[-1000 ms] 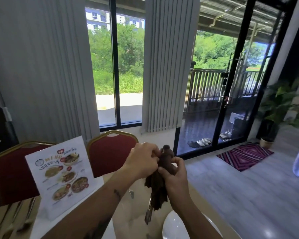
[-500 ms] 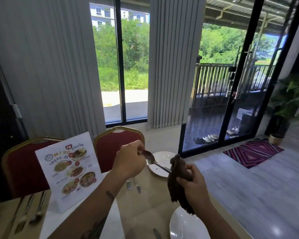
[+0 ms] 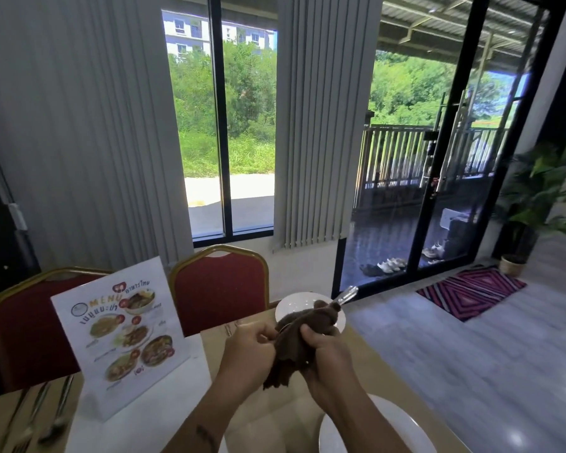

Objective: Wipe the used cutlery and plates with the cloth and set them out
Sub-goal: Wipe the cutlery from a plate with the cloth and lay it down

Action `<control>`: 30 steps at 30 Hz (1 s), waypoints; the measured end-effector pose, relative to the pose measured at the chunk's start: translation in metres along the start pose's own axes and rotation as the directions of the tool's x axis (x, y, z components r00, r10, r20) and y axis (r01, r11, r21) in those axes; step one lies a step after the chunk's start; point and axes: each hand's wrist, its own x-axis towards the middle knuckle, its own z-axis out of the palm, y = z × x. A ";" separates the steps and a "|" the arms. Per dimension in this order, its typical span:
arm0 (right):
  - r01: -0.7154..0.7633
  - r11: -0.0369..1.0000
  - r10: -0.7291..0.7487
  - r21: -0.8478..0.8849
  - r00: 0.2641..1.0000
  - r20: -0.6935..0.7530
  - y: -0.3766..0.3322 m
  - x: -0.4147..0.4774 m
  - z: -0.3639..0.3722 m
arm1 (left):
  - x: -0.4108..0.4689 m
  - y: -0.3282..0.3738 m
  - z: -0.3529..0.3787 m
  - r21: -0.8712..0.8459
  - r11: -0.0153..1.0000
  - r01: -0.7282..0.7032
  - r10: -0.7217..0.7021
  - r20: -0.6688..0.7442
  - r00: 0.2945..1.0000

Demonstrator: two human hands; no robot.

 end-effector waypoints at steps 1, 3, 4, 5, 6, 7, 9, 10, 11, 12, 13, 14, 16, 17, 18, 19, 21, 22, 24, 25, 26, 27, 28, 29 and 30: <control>0.011 0.999 -0.012 -0.034 1.000 -0.029 0.002 0.002 0.002 | -0.001 -0.002 0.001 0.014 1.000 -0.026 0.026 0.003 1.000; 0.042 0.993 -0.050 -0.110 0.996 -0.073 0.005 0.006 0.004 | -0.002 -0.005 0.000 0.028 0.999 -0.046 0.046 0.003 0.999; 0.059 0.987 -0.073 -0.152 0.994 -0.084 0.007 0.007 0.006 | -0.003 -0.006 -0.001 0.028 0.999 -0.037 0.037 0.015 0.999; 0.075 0.980 -0.094 -0.183 0.991 -0.092 0.007 0.007 0.009 | -0.003 -0.006 -0.003 0.022 1.000 -0.022 0.021 0.032 0.999; 0.089 0.976 -0.111 -0.200 0.989 -0.100 0.007 0.006 0.012 | -0.002 -0.006 -0.004 0.016 1.000 -0.002 0.001 0.048 0.999; 0.101 0.973 -0.126 -0.206 0.986 -0.111 0.007 0.006 0.014 | -0.001 -0.007 -0.006 0.008 1.000 0.020 -0.020 0.058 0.998; 0.121 0.976 -0.146 -0.181 0.980 -0.132 0.001 0.008 0.016 | -0.001 -0.011 -0.011 -0.001 0.998 0.068 -0.068 0.066 0.995; 0.128 0.978 -0.152 -0.163 0.978 -0.145 -0.004 0.010 0.016 | -0.002 -0.014 -0.013 -0.004 0.995 0.101 -0.100 0.070 0.993; 0.137 0.978 -0.162 -0.157 0.975 -0.155 -0.009 0.014 0.016 | -0.004 -0.017 -0.015 -0.024 0.989 0.143 -0.141 0.078 0.987; 0.151 0.975 -0.177 -0.162 0.971 -0.160 -0.014 0.018 0.015 | -0.006 -0.020 -0.017 -0.057 0.981 0.187 -0.181 0.093 0.979; 0.169 0.969 -0.198 -0.179 0.967 -0.160 -0.018 0.021 0.015 | -0.008 -0.023 -0.018 -0.086 0.971 0.221 -0.211 0.112 0.971; 0.186 0.962 -0.219 -0.199 0.963 -0.159 -0.021 0.023 0.014 | -0.009 -0.026 -0.018 -0.105 0.965 0.242 -0.228 0.129 0.965; 0.195 0.953 -0.232 -0.232 0.963 -0.141 -0.023 0.025 0.014 | -0.010 -0.028 -0.018 -0.112 0.957 0.267 -0.246 0.166 0.955; 0.189 0.950 -0.225 -0.247 0.966 -0.125 -0.023 0.025 0.013 | -0.010 -0.030 -0.018 -0.106 0.954 0.280 -0.257 0.191 0.947; 0.184 0.948 -0.217 -0.261 0.971 -0.100 -0.025 0.023 0.011 | -0.009 -0.030 -0.021 -0.095 0.954 0.283 -0.260 0.202 0.944; 0.188 0.940 -0.215 -0.283 0.974 -0.067 -0.027 0.023 0.010 | -0.007 -0.029 -0.025 -0.077 0.962 0.261 -0.245 0.177 0.953; 0.217 0.910 -0.222 -0.354 0.975 0.027 -0.031 0.019 0.007 | 0.000 -0.025 -0.034 -0.056 0.985 0.161 -0.159 0.045 0.986; 0.225 0.889 -0.210 -0.400 0.974 0.083 -0.030 0.018 0.006 | 0.005 -0.019 -0.038 -0.058 0.993 0.106 -0.107 -0.011 0.994; 0.227 0.842 -0.154 -0.490 0.971 0.184 -0.022 0.015 0.007 | 0.016 -0.004 -0.038 -0.054 0.999 0.007 -0.009 -0.033 0.999; 0.222 0.823 -0.118 -0.522 0.967 0.224 -0.015 0.013 0.008 | 0.021 0.002 -0.035 -0.034 0.999 -0.031 0.030 -0.022 0.999; 0.217 0.813 -0.083 -0.540 0.962 0.261 -0.008 0.011 0.008 | 0.025 0.006 -0.030 0.001 0.999 -0.054 0.054 -0.019 0.998; 0.214 0.809 -0.056 -0.547 0.955 0.291 -0.001 0.009 0.008 | 0.028 0.008 -0.026 0.040 0.997 -0.060 0.061 -0.028 0.998; 0.212 0.811 -0.038 -0.546 0.949 0.312 0.004 0.006 0.007 | 0.031 0.008 -0.022 0.068 0.996 -0.057 0.060 -0.046 0.997; 0.210 0.812 -0.025 -0.545 0.945 0.327 0.008 0.006 0.006 | 0.032 0.005 -0.021 0.081 0.995 -0.049 0.054 -0.059 0.997; 0.200 0.814 -0.004 -0.545 0.941 0.339 0.011 0.006 0.004 | 0.034 0.000 -0.017 0.085 0.996 -0.037 0.043 -0.061 0.997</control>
